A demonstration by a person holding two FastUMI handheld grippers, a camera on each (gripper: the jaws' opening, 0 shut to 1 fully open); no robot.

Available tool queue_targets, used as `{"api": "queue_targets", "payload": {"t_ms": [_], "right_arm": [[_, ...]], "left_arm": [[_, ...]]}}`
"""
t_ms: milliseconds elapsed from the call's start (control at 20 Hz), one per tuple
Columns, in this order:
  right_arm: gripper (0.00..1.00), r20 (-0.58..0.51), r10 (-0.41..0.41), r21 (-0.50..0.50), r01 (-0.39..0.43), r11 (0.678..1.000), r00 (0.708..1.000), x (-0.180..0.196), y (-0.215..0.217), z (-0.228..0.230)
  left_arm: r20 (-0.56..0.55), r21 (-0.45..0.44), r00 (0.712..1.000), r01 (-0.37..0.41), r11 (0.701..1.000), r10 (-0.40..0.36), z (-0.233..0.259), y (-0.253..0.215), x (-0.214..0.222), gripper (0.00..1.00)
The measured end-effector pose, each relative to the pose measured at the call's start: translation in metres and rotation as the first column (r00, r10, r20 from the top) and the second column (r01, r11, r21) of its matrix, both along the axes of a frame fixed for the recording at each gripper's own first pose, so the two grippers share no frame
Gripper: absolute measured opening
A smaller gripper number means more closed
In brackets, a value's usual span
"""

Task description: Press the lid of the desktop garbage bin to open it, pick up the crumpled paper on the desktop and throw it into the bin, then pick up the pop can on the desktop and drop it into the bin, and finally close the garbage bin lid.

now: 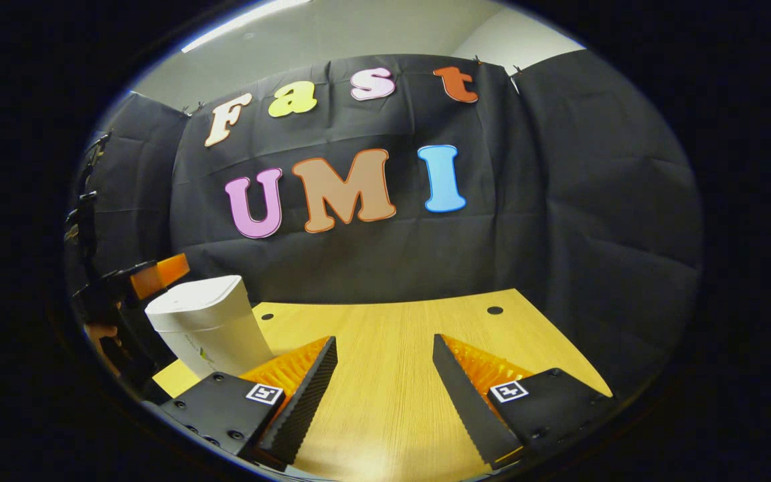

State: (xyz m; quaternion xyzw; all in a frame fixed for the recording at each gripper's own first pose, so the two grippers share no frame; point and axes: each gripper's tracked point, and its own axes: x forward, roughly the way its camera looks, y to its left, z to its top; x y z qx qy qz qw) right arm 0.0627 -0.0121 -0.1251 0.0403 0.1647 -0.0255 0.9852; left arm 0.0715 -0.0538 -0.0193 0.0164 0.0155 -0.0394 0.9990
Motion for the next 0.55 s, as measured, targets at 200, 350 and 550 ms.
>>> {"api": "queue_targets", "payload": {"t_ms": [200, 350, 550], "right_arm": [[0.96, 0.029, 0.010, 0.016, -0.011, 1.000, 1.000, -0.009, -0.005, 0.012], [0.96, 0.056, 0.002, 0.019, -0.003, 1.000, 0.998, -0.019, -0.014, 0.018], [0.96, 0.068, 0.015, 0.022, -0.017, 1.000, 0.998, -0.026, -0.017, 0.020]], "left_arm": [[-0.059, -0.037, 0.996, 0.070, 0.997, -0.072, -0.019, -0.033, -0.028, 0.93], [-0.085, -0.062, 0.993, 0.077, 0.995, -0.082, -0.027, -0.043, -0.042, 0.93], [-0.093, -0.059, 0.993, 0.064, 0.996, -0.069, -0.032, -0.044, -0.053, 0.94]]}}
